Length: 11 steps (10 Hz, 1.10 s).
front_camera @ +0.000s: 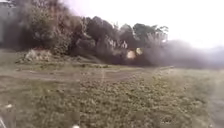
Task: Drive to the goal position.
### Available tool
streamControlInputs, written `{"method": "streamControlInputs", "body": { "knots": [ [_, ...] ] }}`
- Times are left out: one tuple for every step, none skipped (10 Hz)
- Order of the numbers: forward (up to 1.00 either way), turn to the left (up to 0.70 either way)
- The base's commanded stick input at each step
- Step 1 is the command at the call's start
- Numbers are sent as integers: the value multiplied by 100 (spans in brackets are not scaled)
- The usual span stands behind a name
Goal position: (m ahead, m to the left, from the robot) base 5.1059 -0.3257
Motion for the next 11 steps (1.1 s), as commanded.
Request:
{"method": "streamControlInputs", "body": {
  "knots": [
    [70,1],
    [70,1],
    [70,0],
    [70,0],
    [70,0],
    [70,-14],
    [70,-14],
    [69,-14],
    [69,-14],
    [69,-13],
    [68,-13]
  ]
}}
